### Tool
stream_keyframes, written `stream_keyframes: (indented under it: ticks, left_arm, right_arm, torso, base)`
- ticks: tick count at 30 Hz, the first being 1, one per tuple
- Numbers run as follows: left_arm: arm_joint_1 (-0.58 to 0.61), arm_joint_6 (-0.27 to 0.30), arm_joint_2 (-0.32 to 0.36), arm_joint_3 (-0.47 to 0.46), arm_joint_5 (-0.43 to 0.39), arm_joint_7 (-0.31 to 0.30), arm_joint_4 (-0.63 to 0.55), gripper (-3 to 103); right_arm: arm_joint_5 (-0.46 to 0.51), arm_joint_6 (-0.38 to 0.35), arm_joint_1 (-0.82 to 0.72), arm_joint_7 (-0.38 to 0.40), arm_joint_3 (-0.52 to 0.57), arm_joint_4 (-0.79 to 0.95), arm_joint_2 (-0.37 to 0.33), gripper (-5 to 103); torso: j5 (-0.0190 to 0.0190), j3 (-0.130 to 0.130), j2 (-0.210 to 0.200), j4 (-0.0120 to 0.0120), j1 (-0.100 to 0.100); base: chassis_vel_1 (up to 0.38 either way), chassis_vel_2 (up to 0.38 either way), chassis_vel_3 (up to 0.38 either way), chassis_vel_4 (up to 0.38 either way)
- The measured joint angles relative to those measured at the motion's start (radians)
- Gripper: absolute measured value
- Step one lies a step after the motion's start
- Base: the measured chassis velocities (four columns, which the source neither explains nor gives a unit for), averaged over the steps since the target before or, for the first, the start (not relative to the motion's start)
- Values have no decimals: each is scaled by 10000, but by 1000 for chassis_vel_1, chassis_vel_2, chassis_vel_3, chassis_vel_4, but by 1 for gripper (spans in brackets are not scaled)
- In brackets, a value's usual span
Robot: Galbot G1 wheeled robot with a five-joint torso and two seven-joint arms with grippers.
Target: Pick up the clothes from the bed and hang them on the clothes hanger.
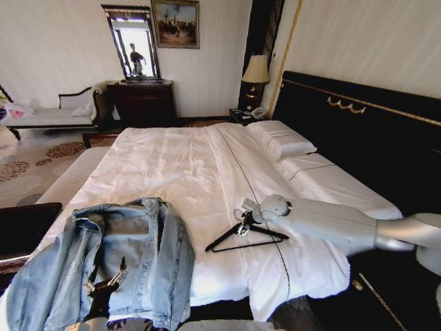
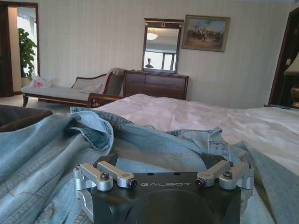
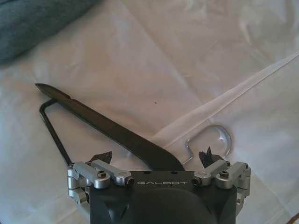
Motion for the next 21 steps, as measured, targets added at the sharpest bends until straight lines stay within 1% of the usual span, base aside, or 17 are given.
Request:
stream_keyframes:
  ticks: [4, 11, 15, 19, 21]
  left_arm:
    - [-19, -44, 7, -30, -84, 0, 31, 100]
    - [-106, -61, -7, 23, -97, 0, 124, 100]
    - [-139, -26, -27, 3, -128, 0, 102, 100]
    - [-113, 6, -32, -34, -273, -2, 61, 100]
    - [-105, 6, -32, -38, -273, -3, 61, 100]
  right_arm:
    - [-163, 5, 180, -208, -394, -478, -40, 100]
    - [-297, 9, 30, -250, -469, -718, -177, 100]
    - [-310, 12, -100, -238, -459, -904, -87, 100]
    - [-301, 14, -256, -219, -484, -1221, 197, 100]
    - [-308, 15, -266, -219, -496, -1256, 228, 100]
  torso:
    - [0, 0, 0, -3, 1]
    - [2, 0, 0, -5, 0]
    - [0, -1, 1, -4, 1]
    - [1, 0, 1, -2, 1]
    - [1, -1, 1, -2, 1]
  base:
    - [0, 0, 0, 0]
    - [0, 0, 0, 0]
    - [0, 0, 0, 0]
    - [0, 0, 0, 0]
    - [0, 0, 0, 0]
